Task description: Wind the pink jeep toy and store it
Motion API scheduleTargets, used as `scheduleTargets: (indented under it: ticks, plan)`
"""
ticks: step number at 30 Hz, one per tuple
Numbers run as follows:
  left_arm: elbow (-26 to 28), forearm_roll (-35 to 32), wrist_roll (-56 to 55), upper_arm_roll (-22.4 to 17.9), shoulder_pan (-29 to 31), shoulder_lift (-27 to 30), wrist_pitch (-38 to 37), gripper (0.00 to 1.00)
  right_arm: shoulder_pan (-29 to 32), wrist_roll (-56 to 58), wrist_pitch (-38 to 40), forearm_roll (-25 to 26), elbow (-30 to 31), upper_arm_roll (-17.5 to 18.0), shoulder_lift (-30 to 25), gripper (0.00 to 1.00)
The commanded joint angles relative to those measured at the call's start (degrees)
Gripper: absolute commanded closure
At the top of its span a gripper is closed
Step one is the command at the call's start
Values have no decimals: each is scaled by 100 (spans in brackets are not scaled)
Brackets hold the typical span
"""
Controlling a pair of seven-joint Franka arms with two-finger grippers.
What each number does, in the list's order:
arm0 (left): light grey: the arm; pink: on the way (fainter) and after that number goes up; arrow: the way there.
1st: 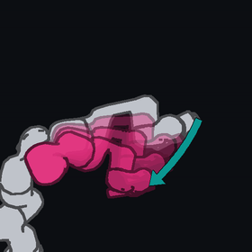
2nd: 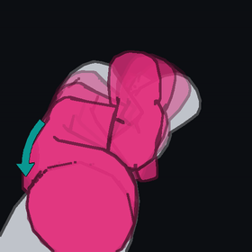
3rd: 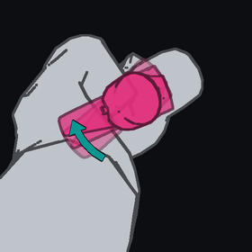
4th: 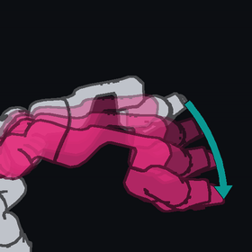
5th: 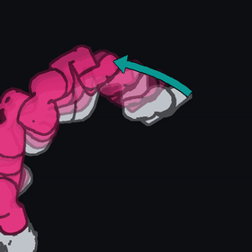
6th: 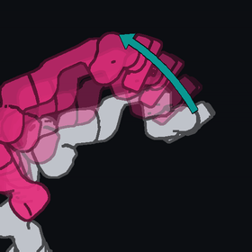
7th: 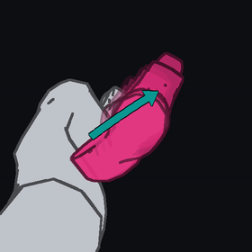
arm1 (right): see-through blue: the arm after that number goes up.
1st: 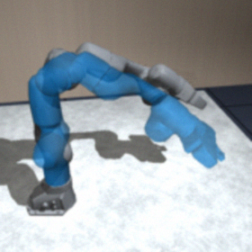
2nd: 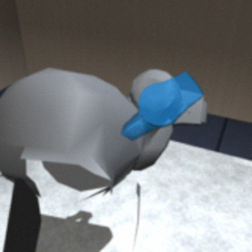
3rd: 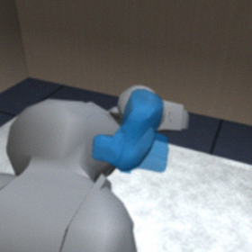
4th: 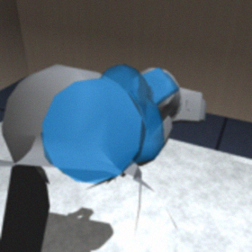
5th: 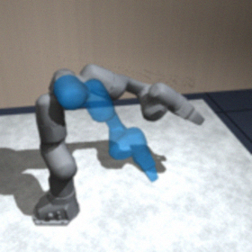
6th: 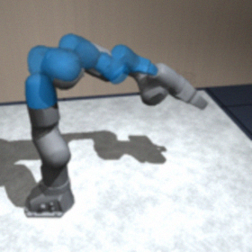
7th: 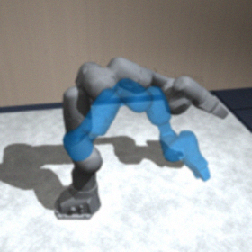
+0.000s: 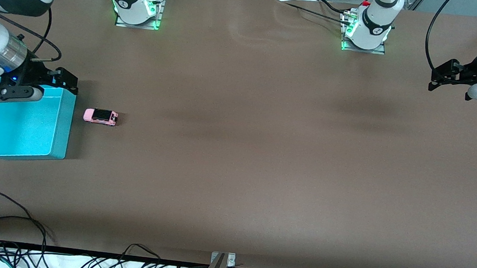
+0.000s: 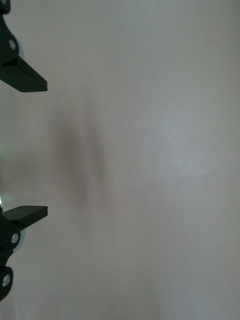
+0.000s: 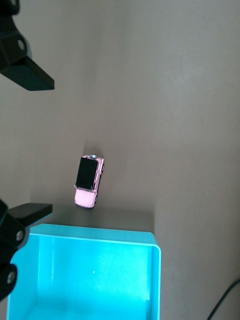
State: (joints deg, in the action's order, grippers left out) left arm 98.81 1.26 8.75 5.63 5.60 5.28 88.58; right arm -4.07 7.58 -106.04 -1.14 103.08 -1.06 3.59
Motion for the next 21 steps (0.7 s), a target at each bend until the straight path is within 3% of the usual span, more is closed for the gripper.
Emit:
scheduleTargets:
  ticks: [1,12,18,21]
  plan:
    - [-81,120,-216,17,20,-89,-227,0,3,955,-320,-53,450,-9,-78,0]
    - [-441,59,-523,-1,-94,-317,-465,0,29,1605,-1436,-44,1214,-17,150,0]
    - [-538,41,-532,-492,-595,-388,-482,0,64,3186,-2315,-88,1487,-79,519,0]
    - [-538,41,-532,-554,-666,-388,-482,0,135,3732,-2553,-106,1531,-158,774,0]
